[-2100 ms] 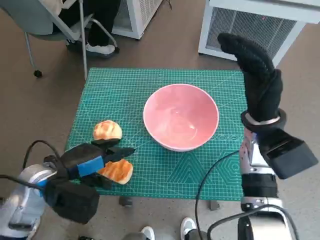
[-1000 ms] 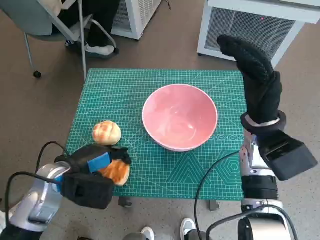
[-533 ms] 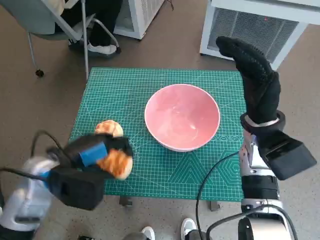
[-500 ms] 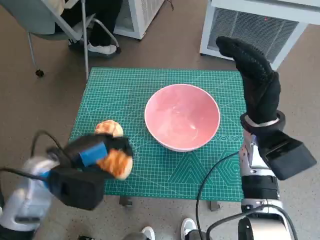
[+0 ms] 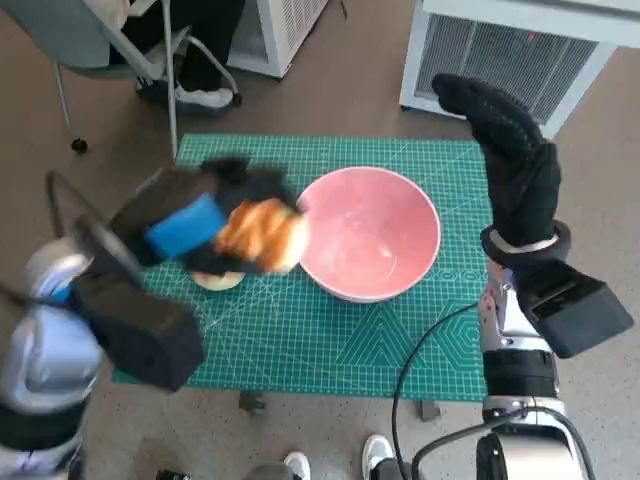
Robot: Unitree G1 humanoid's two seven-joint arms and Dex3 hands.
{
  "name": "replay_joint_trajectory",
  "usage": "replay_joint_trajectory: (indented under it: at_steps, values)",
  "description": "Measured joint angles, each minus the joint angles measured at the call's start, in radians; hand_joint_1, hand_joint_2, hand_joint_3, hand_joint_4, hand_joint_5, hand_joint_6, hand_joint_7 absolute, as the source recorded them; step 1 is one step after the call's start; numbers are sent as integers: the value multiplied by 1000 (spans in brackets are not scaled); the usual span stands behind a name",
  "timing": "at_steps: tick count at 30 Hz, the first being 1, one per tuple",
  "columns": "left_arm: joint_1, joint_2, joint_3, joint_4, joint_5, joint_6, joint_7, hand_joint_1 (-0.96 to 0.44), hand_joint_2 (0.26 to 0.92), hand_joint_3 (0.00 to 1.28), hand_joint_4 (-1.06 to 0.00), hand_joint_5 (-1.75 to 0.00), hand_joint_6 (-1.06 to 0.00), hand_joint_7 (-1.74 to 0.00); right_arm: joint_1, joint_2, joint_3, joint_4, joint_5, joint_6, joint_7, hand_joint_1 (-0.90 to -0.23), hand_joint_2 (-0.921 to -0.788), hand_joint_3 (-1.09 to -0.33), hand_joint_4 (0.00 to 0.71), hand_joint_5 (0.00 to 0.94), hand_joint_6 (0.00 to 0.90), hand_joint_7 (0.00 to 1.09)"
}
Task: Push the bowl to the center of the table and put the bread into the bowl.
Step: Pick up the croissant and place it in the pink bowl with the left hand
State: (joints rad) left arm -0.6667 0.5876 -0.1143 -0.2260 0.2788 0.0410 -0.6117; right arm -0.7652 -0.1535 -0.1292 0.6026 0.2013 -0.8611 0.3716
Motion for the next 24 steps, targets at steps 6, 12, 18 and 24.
replay_joint_trajectory:
  at_steps: [6, 12, 18, 24]
  values:
    - [-130, -87, -78, 186, 56, -106, 87, 1, 920, 129, -598, -1199, -575, -1289, 1, 0, 0, -1, -1, 0, 0, -511, -921, -878, 195, 63, -1, 534]
    - [-217, -152, -148, 364, 108, -189, 131, 1, 920, 103, -668, -1128, -565, -1291, 4, -1, 0, -13, -3, -1, 0, -511, -921, -881, 192, 68, -1, 530]
    - [-277, -205, -195, 518, 132, -204, 135, 1, 920, 99, -685, -1120, -557, -1287, 9, -2, 0, -21, -7, -2, -1, -509, -921, -880, 190, 74, -1, 530]
    - [-311, -247, -231, 647, 155, -196, 135, -13, 894, 188, -512, -914, -402, -1095, 18, -2, 1, -50, -10, -1, -9, -506, -921, -889, 183, 81, -1, 528]
